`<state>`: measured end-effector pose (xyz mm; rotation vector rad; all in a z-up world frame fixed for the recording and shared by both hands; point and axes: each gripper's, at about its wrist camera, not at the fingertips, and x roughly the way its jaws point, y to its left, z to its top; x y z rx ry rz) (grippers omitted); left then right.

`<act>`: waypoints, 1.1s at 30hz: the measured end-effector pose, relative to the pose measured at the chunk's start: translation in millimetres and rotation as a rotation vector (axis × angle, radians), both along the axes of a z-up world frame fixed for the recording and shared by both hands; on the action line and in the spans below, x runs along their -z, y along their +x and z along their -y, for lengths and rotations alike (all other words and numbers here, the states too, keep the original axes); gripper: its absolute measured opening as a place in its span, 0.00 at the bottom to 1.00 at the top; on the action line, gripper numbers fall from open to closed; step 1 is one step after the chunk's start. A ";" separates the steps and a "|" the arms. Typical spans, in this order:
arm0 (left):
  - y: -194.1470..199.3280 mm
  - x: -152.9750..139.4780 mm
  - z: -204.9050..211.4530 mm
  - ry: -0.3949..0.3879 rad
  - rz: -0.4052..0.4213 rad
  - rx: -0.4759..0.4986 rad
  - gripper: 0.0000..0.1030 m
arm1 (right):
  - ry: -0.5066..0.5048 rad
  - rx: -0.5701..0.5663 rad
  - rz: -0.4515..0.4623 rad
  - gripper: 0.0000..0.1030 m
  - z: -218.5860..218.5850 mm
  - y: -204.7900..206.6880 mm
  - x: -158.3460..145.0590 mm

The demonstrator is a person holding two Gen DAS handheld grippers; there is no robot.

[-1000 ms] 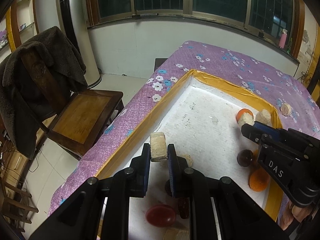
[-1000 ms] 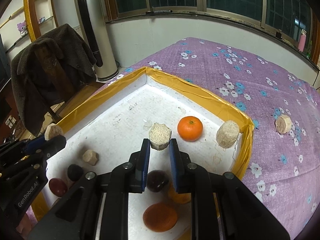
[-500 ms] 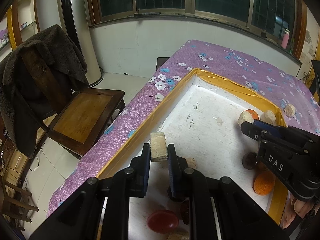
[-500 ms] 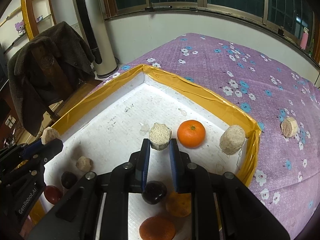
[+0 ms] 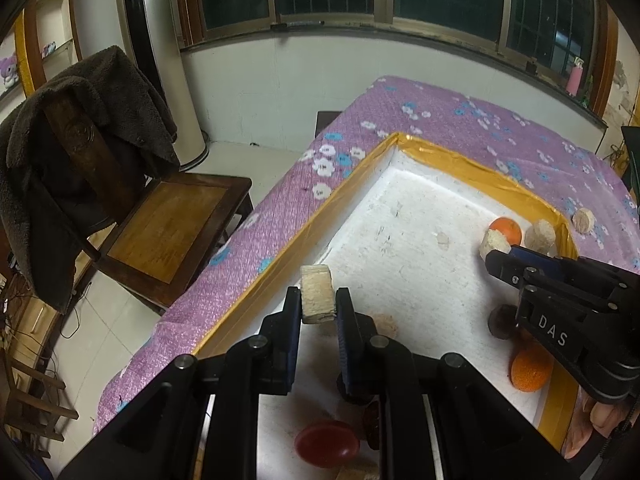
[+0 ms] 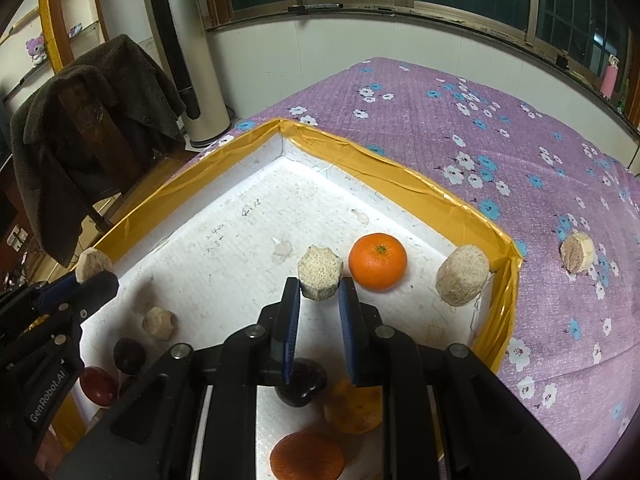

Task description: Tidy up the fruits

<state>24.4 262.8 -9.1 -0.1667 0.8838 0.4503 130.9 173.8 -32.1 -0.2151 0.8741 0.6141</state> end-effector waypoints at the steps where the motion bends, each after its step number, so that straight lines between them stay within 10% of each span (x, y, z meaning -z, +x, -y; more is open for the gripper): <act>1: 0.5 1.2 -0.1 -0.006 -0.007 0.003 0.16 | 0.001 -0.002 -0.009 0.21 -0.2 0.3 0.5; 5: -1.6 2.1 -2.7 -0.013 -0.018 -0.013 0.50 | -0.016 0.002 -0.028 0.24 0.1 0.4 4.6; 9: -9.4 -5.1 1.5 -0.019 0.009 -0.012 0.76 | 0.024 0.021 -0.030 0.73 9.1 -2.0 -1.4; 20: -55.0 -31.8 26.8 0.024 0.074 -0.003 0.79 | 0.034 0.048 0.133 1.00 65.9 -52.4 -39.8; 33: -108.6 -51.2 77.8 0.055 0.130 0.035 0.90 | 0.089 0.048 0.258 1.00 145.1 -154.5 -58.5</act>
